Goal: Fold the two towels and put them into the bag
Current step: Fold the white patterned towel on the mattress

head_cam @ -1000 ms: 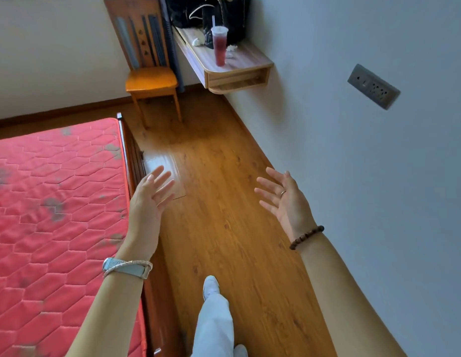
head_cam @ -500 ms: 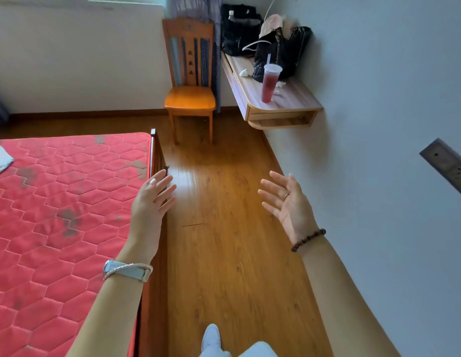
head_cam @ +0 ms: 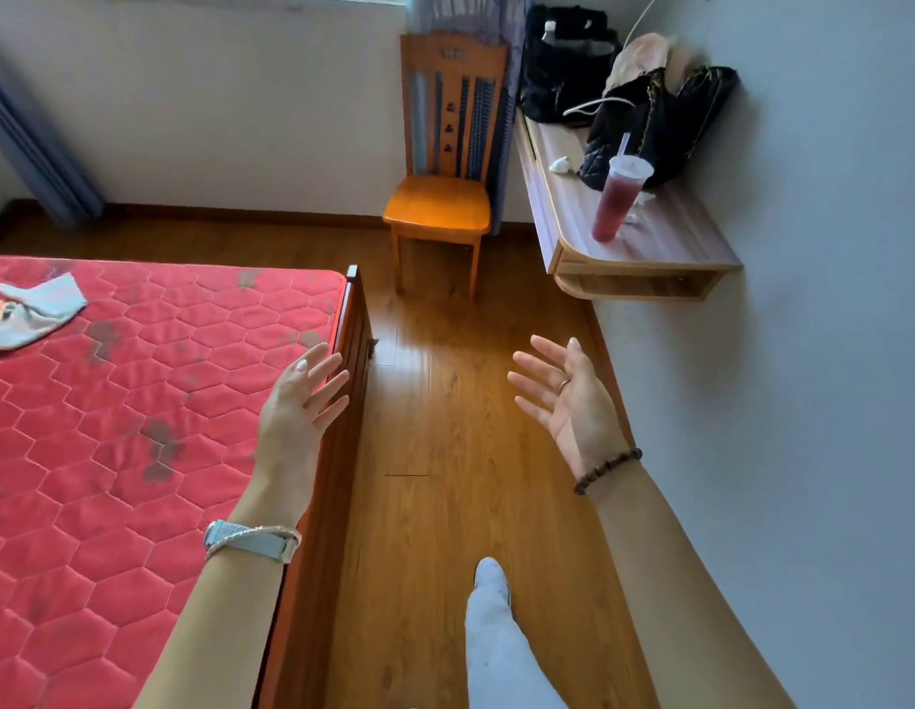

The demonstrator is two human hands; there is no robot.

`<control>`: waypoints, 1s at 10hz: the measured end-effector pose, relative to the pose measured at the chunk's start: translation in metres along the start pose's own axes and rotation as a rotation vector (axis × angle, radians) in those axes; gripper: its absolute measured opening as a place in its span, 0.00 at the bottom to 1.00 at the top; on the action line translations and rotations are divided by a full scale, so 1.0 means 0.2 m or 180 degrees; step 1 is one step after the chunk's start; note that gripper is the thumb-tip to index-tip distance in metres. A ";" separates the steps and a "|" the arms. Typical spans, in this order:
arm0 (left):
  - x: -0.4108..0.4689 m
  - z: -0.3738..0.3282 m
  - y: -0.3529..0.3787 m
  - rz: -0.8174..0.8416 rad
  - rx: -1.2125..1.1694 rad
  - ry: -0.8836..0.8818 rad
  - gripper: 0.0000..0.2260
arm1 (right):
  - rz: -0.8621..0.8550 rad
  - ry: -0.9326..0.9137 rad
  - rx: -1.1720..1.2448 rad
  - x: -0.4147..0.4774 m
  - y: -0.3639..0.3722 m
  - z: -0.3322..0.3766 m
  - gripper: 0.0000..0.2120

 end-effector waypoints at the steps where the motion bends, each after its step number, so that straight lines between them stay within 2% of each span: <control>1: 0.16 -0.01 0.10 -0.0092 -0.0052 0.0064 0.18 | 0.0120 0.0012 -0.0036 0.24 0.00 0.08 0.21; 3: 0.42 -0.08 0.29 -0.0338 -0.0132 0.0227 0.20 | 0.0438 0.0107 -0.0141 0.66 0.05 0.23 0.21; 6: 0.69 -0.17 0.32 -0.0758 -0.0195 0.0366 0.19 | 0.0720 0.0156 -0.0254 1.12 0.22 0.32 0.19; 10: 1.44 -0.32 0.27 -0.0872 -0.0369 0.0376 0.17 | 0.0823 0.0177 -0.0338 1.81 0.64 0.41 0.19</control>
Point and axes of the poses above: each hand's wrist, its own x-axis towards the middle knuckle, its own y-axis out of the palm, z = x × y, the point moved 9 cm from there along x, towards the middle knuckle, and after that the axes turned 4 degrees about -y, right-handed, at the moved point
